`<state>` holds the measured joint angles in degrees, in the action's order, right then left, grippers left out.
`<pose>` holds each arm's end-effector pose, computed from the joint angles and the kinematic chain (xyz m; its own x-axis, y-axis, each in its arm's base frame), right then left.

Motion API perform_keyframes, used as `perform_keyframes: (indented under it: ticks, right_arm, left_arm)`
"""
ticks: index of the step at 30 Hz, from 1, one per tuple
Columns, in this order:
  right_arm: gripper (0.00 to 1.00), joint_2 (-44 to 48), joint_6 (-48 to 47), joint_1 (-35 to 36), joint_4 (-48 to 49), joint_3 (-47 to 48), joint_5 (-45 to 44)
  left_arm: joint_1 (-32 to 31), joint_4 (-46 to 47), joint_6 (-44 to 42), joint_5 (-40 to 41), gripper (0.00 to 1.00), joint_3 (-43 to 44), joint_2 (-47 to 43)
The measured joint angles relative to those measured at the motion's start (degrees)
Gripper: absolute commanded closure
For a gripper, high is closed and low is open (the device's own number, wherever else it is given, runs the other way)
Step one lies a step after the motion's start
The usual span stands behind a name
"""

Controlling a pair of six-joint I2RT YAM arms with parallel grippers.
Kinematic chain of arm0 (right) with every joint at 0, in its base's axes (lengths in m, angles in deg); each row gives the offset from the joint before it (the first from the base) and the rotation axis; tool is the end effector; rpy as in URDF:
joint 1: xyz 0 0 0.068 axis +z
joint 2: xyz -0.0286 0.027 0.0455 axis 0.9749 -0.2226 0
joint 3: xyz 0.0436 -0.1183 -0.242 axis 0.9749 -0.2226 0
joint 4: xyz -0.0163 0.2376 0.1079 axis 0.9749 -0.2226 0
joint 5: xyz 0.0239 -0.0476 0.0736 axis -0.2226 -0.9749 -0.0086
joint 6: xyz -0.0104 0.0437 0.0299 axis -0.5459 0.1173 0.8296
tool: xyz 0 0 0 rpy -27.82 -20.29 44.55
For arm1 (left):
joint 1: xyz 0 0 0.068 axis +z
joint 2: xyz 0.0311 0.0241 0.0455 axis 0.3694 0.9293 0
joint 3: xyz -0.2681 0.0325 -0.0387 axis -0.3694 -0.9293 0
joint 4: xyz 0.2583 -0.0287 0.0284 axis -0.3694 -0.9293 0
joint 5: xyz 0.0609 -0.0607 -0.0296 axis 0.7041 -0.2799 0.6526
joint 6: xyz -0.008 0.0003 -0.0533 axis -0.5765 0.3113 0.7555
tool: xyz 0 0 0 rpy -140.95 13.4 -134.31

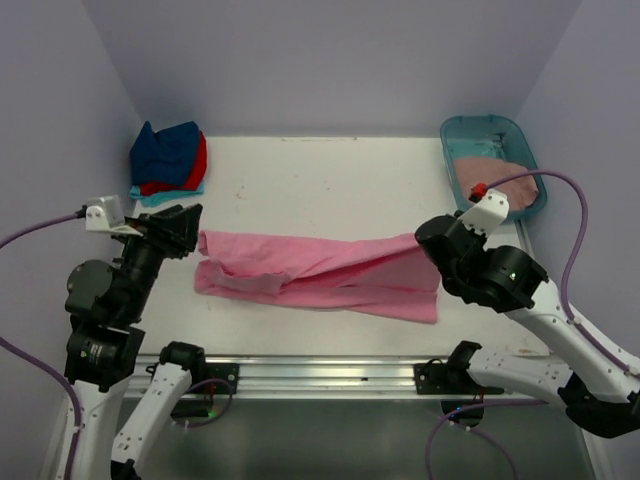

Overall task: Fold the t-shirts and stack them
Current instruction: Flatten out the tshirt

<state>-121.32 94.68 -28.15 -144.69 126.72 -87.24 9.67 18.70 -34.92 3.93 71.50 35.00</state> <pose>0.1185 0.0926 0.3867 -0.3554 0.3566 -0.8640 0.3581 0.9058 0.2265 0.0757 -0.0165 0.4149 -0.0173 -0.4967 -0.8678 0.2376 0.8410 -0.4861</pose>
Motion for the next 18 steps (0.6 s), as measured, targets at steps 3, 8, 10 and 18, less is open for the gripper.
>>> perform_keyframes:
  ticks: [3,8,10,18]
  right_arm:
    - [1.00,0.31,0.00,0.00,-0.33,0.00,-0.28]
    - [1.00,0.04,-0.02,0.00,-0.63,0.00,-0.44]
    - [1.00,0.00,-0.04,0.00,-0.63,0.00,-0.44]
    - [1.00,-2.01,-0.55,0.00,-0.26,0.00,-0.28]
  left_arm:
    - [0.00,-2.21,0.57,-0.13,0.48,3.98,4.17]
    - [0.00,-8.37,4.11,-1.42,0.47,2.54,13.60]
    - [0.00,-10.88,5.05,-1.33,0.45,-1.09,14.38]
    - [0.00,-12.52,7.78,-3.32,0.43,-8.59,22.27]
